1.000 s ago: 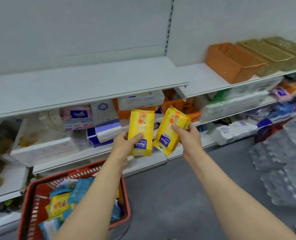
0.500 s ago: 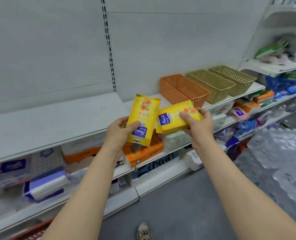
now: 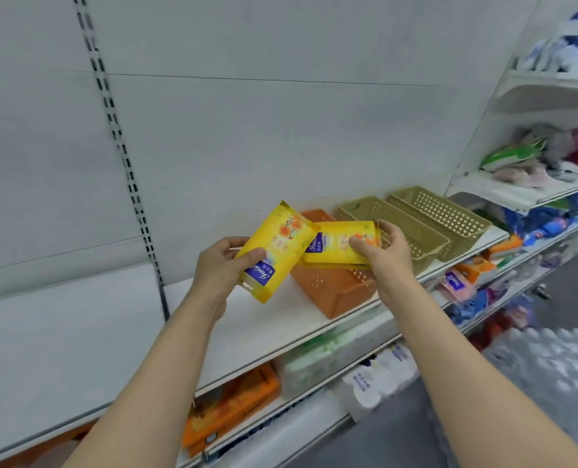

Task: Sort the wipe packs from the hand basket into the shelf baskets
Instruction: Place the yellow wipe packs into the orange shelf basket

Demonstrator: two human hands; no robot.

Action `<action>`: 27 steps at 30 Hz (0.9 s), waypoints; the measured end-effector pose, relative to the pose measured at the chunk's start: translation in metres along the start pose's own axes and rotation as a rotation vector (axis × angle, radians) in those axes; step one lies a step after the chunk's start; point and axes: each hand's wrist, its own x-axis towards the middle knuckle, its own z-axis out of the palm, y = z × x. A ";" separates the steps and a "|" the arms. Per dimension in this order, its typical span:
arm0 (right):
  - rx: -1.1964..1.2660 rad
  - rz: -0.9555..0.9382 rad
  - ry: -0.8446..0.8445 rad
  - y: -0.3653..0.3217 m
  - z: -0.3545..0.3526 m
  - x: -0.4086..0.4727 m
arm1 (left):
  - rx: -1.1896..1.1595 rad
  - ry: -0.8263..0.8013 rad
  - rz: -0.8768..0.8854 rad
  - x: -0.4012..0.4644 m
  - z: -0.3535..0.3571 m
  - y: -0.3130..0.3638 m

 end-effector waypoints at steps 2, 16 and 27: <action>-0.035 -0.012 0.042 0.006 -0.006 0.031 | 0.000 0.031 -0.007 0.021 0.009 -0.004; -0.396 -0.137 -0.358 0.091 0.049 0.207 | -0.095 0.463 -0.052 0.087 0.050 -0.047; -0.664 -0.100 -0.598 0.139 0.071 0.223 | -0.055 0.580 -0.120 0.078 0.041 -0.068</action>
